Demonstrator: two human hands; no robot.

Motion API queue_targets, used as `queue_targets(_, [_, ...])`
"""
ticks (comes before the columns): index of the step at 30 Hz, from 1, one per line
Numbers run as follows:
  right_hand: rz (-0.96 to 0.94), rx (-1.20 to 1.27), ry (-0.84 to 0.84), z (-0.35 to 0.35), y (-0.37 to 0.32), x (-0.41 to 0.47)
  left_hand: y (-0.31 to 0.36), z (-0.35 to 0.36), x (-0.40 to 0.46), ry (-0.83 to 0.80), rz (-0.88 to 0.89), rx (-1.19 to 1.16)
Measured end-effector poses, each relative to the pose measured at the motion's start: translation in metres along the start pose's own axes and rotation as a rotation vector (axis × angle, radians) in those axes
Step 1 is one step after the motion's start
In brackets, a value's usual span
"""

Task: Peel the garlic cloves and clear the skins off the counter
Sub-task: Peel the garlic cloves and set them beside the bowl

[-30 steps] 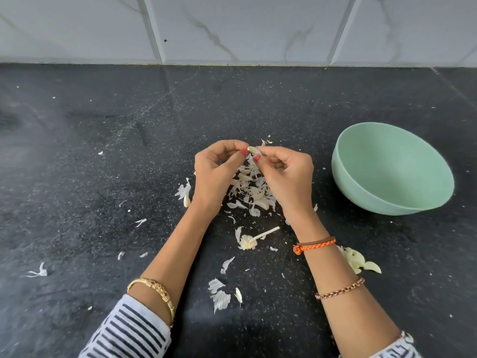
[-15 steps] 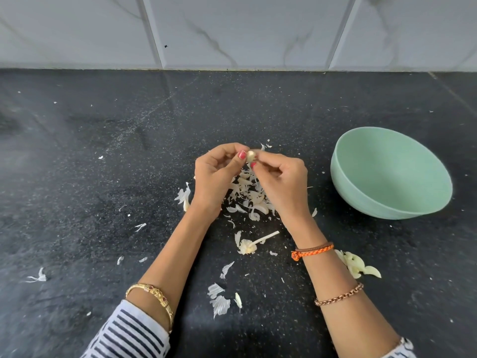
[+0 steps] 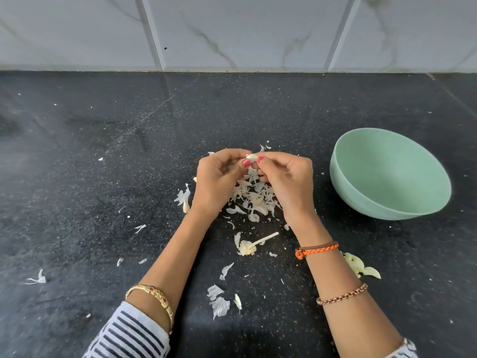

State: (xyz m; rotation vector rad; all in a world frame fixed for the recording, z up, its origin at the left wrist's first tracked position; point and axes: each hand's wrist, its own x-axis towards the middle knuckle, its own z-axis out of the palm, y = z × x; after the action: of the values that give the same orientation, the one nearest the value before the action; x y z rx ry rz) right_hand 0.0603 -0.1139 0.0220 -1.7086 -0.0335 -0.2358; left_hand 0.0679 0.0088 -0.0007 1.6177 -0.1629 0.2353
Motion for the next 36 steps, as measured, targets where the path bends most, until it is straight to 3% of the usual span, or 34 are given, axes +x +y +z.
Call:
queue_targets(3, [0.002, -0.021, -0.022, -0.0011, -0.0001, 0.0009, -0.0042, -0.0025, 0.0017, 0.03, 0.058, 0.165])
queue_targets(14, [0.037, 0.011, -0.072, -0.0009, -0.0012, -0.0004, -0.0046, -0.0043, 0.0025, 0.09, 0.145, 0.334])
queue_targets(27, [-0.002, 0.05, 0.016, -0.0021, 0.0009, -0.0011, 0.0002, 0.0029, -0.0006, 0.054, 0.262, 0.375])
queue_targets(32, [0.079, 0.111, -0.074, -0.004, -0.0022, 0.0025, -0.002, -0.0005, 0.0012, 0.129, 0.186, 0.321])
queue_targets(36, [0.04, 0.069, -0.09, -0.0063, -0.0008, 0.0031, -0.0019, -0.0019, 0.0007, 0.134, 0.22, 0.368])
